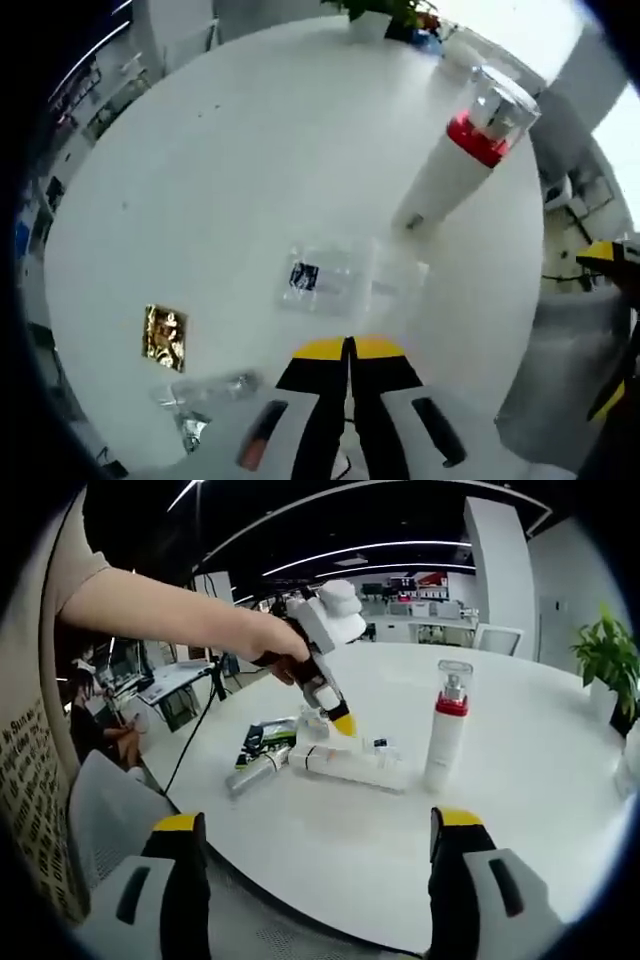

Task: Arrange the skincare products in the storage area until every visible bottle or jar stands upright without overlapping.

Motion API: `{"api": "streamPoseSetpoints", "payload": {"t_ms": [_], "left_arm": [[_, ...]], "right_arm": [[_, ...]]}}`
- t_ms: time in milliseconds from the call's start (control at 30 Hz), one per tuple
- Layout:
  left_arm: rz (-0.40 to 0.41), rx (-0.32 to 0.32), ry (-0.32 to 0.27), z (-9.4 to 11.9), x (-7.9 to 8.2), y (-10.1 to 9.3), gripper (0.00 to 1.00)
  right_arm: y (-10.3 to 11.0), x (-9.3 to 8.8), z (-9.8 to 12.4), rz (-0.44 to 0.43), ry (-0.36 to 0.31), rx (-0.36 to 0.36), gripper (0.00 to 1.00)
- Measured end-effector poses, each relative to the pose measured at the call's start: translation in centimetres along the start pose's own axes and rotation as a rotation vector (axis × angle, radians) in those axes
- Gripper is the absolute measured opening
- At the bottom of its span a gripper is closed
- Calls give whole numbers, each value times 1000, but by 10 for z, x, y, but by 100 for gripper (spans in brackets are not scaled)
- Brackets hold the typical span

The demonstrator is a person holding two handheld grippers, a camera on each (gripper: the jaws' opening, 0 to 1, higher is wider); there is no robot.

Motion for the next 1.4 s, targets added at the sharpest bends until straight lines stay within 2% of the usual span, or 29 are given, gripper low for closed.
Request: {"api": "streamPoseSetpoints", "payload": {"t_ms": [200,333,567,733,800,867,900,967,1167,1400], "left_arm": [[-46,17,30,-2,-8,2,0],[-147,3,32,3,-7,3,0],[-195,-5,24,2,-4,3,0],[-247,-23,43,-3,-1,-2,0],[-275,-24,60,-5,0,-4,7],[-307,-23,81,-8,0,-5,19],[-314,-22,95,-10,-1,-5,21],[-335,-28,103,-12,0,-8,21],[-354,-40,132,-19,1,-13,29],[-369,-39,178,-29,-4,-16,35]], "right_arm": [[0,-1,0,2,-4,-7,92],[1,1,1,3,-5,-11,92],[1,2,1,-1,-7,-19,92],[0,2,1,-5,-7,-21,92],[0,2,1,-4,-6,-19,92],[0,1,1,-4,-5,-18,92],[0,1,1,-4,-4,-18,92],[0,1,0,-3,-4,-16,92],[-1,-1,0,-5,-1,-14,92],[-2,-2,0,-6,5,-12,92]]}}
Point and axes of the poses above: the point that each gripper's makers call its tool centre point, and the gripper's own axes: z roughly backward along the fingers, y roughly to its left, x roughly out of its top, the point moved 4 cm from there along z, roughly backward along the fingers, and after that the axes turned 14 degrees about z, right-handed, at the moved point
